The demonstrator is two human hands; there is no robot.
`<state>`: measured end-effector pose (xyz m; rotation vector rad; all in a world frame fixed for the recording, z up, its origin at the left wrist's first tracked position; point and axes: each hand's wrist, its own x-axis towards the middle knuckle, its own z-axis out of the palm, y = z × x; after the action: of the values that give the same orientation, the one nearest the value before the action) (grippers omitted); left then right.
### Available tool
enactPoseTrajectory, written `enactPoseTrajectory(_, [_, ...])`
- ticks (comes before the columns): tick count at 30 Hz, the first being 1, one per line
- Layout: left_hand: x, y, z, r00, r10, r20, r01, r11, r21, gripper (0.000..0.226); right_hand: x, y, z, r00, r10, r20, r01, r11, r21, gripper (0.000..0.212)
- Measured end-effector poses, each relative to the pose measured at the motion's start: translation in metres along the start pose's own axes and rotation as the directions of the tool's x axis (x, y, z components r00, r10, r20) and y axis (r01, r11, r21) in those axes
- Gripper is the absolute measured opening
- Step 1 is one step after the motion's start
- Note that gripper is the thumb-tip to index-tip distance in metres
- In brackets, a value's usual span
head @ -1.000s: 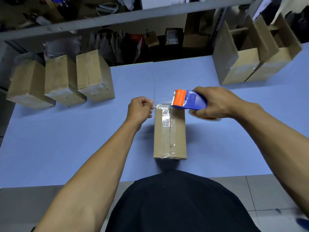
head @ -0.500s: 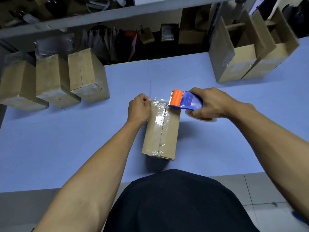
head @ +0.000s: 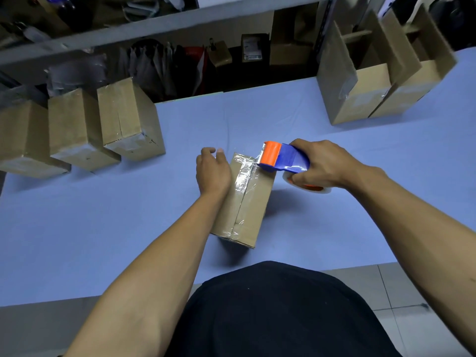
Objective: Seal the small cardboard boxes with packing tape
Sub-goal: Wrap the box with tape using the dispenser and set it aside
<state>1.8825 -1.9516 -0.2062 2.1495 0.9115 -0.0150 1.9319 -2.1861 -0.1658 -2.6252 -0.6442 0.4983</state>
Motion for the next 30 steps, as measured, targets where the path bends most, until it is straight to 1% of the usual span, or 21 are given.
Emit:
enactPoseTrajectory(1, [-0.005, 0.001, -0.002, 0.995, 0.091, -0.050, -0.091, 0.996, 0.018, 0.036, 0.000, -0.001, 0.001, 1.000, 0.004, -0.007, -0.004, 1.000, 0.000, 0.041])
enactPoseTrajectory(2, [-0.011, 0.000, -0.003, 0.969, 0.236, -0.075, -0.232, 0.971, 0.061, 0.038, 0.000, -0.001, 0.003, 1.000, 0.006, -0.014, -0.006, 1.000, 0.003, 0.042])
enactPoseTrajectory(3, [-0.015, -0.003, -0.003, 0.912, 0.407, -0.044, -0.400, 0.910, 0.110, 0.041, 0.000, -0.001, 0.004, 1.000, 0.006, -0.024, -0.006, 1.000, 0.008, 0.042])
enactPoseTrajectory(4, [-0.018, -0.008, -0.002, 0.833, 0.549, 0.061, -0.552, 0.819, 0.156, 0.046, 0.000, 0.000, 0.005, 1.000, 0.007, -0.030, -0.006, 1.000, 0.013, 0.042])
enactPoseTrajectory(5, [-0.020, -0.014, 0.000, 0.749, 0.627, 0.214, -0.662, 0.723, 0.197, 0.052, 0.000, 0.001, 0.005, 0.999, 0.009, -0.031, -0.009, 1.000, 0.015, 0.042])
enactPoseTrajectory(6, [-0.022, -0.019, 0.001, 0.684, 0.627, 0.374, -0.725, 0.644, 0.245, 0.059, -0.001, 0.001, 0.006, 0.999, 0.012, -0.030, -0.011, 1.000, 0.016, 0.043])
enactPoseTrajectory(7, [-0.022, -0.024, 0.002, 0.647, 0.588, 0.486, -0.755, 0.585, 0.298, 0.066, -0.001, 0.001, 0.007, 1.000, 0.013, -0.028, -0.013, 1.000, 0.020, 0.044])
enactPoseTrajectory(8, [-0.021, -0.029, 0.003, 0.635, 0.554, 0.538, -0.766, 0.540, 0.349, 0.074, 0.000, 0.000, 0.008, 1.000, 0.015, -0.027, -0.014, 1.000, 0.026, 0.044])
enactPoseTrajectory(9, [-0.019, -0.030, 0.003, 0.637, 0.533, 0.557, -0.767, 0.512, 0.388, 0.082, 0.001, 0.000, 0.008, 0.999, 0.017, -0.027, -0.016, 0.999, 0.031, 0.044])
enactPoseTrajectory(11, [-0.019, -0.032, 0.002, 0.644, 0.514, 0.567, -0.763, 0.490, 0.422, 0.093, 0.002, -0.002, 0.008, 1.000, 0.019, -0.024, -0.019, 0.999, 0.032, 0.043])
enactPoseTrajectory(13, [-0.019, -0.031, 0.002, 0.650, 0.508, 0.566, -0.758, 0.488, 0.432, 0.096, 0.001, -0.003, 0.006, 1.000, 0.022, -0.017, -0.021, 0.999, 0.040, 0.043])
enactPoseTrajectory(17, [-0.022, -0.032, 0.002, 0.672, 0.504, 0.542, -0.738, 0.518, 0.433, 0.093, -0.009, -0.001, 0.008, 0.999, 0.034, -0.006, -0.033, 0.994, 0.107, 0.041])
enactPoseTrajectory(21, [-0.022, -0.029, 0.000, 0.678, 0.491, 0.548, -0.728, 0.550, 0.408, 0.090, -0.022, 0.008, 0.007, 0.997, 0.071, 0.027, -0.074, 0.984, 0.165, 0.042])
enactPoseTrajectory(24, [-0.023, -0.028, 0.000, 0.679, 0.488, 0.548, -0.726, 0.557, 0.403, 0.088, -0.036, 0.026, 0.006, 0.994, 0.090, 0.055, -0.098, 0.983, 0.155, 0.049])
enactPoseTrajectory(28, [-0.025, -0.026, -0.001, 0.677, 0.476, 0.561, -0.725, 0.563, 0.397, 0.082, -0.045, 0.038, 0.006, 0.994, 0.096, 0.044, -0.101, 0.984, 0.145, 0.039])
enactPoseTrajectory(30, [-0.024, -0.024, -0.001, 0.674, 0.472, 0.568, -0.727, 0.560, 0.397, 0.076, -0.049, 0.041, 0.007, 0.995, 0.090, 0.038, -0.095, 0.985, 0.144, 0.039])
